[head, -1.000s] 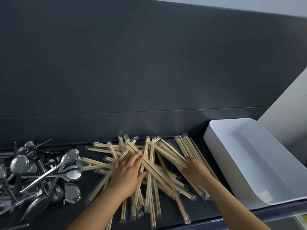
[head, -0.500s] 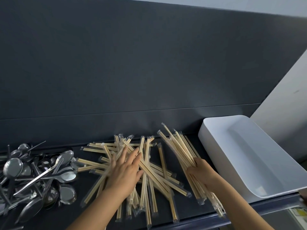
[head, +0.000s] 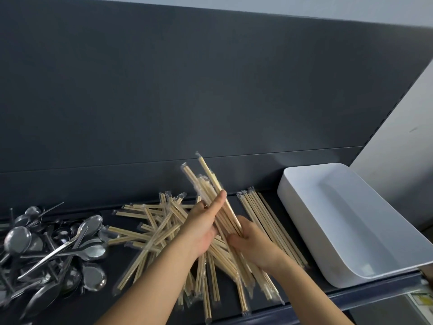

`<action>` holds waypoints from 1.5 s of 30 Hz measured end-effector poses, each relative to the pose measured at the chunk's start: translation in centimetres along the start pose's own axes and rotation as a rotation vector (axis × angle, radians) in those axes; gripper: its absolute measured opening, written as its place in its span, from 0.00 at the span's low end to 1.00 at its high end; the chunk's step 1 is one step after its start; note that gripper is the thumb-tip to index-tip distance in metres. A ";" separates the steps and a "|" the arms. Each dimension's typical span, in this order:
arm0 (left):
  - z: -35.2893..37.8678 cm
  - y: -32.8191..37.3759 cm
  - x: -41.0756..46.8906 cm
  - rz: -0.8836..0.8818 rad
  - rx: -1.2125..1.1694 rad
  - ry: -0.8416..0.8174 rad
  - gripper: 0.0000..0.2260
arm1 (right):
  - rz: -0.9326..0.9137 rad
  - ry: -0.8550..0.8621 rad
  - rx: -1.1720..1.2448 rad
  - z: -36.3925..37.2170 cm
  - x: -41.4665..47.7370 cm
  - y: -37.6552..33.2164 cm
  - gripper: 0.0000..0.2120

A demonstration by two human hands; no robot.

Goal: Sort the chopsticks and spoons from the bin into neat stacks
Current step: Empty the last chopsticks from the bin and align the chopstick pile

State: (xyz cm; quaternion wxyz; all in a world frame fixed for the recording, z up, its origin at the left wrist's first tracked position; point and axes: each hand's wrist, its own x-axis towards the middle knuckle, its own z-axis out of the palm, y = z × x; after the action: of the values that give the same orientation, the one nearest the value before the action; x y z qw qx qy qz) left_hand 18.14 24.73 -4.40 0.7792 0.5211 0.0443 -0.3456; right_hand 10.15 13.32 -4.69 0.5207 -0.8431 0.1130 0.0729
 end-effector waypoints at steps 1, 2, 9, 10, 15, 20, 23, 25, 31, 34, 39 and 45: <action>0.0 0.3 0.0 0.004 -0.005 0.020 0.23 | -0.027 0.001 -0.083 0.1 0.1 -0.3 0.06; 0.0 0.5 0.1 0.017 -0.025 0.033 0.21 | -0.052 0.003 -0.151 0.2 0.3 -0.6 0.06; -0.1 0.9 0.2 0.155 -0.107 0.125 0.11 | -0.151 0.056 -0.577 1.3 1.4 -1.6 0.08; -0.1 1.1 0.2 0.174 -0.131 0.143 0.11 | -0.183 0.069 -0.627 1.5 1.6 -1.6 0.11; 0.0 2.5 -0.1 0.230 -0.275 0.266 0.08 | -0.295 0.058 -0.516 0.8 1.8 -1.8 0.26; -1.4 4.7 -0.3 0.340 -0.321 0.284 0.08 | -0.052 0.373 0.289 -1.9 0.2 0.4 0.31; -1.7 5.2 -0.2 0.388 -0.360 0.279 0.10 | 0.250 0.461 0.734 -2.1 -0.2 2.1 0.19; -1.3 5.0 -0.3 0.392 -0.381 0.271 0.12 | 0.353 0.382 0.904 -1.2 -0.4 2.1 0.16; 0.1 3.0 -1.0 0.338 -0.427 0.261 0.11 | 0.420 0.406 1.105 0.3 -0.3 -0.6 0.17; 0.2 2.6 -1.2 0.328 -0.434 0.260 0.10 | 0.366 0.399 1.087 0.7 -0.3 -0.8 0.15; 1.9 1.2 -1.5 0.263 -0.293 0.310 0.07 | 0.308 0.344 0.978 2.4 0.0 -1.7 0.15; 2.0 1.1 -1.2 0.269 -0.271 0.265 0.13 | 0.290 0.374 0.948 2.4 -0.3 -2.1 0.14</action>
State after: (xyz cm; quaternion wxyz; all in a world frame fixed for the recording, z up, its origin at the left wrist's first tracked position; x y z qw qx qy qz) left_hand 17.33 23.85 -2.10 0.8684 0.4536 0.1223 -0.1584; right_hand 10.36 16.44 -3.91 0.8002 -0.4895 0.3400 -0.0664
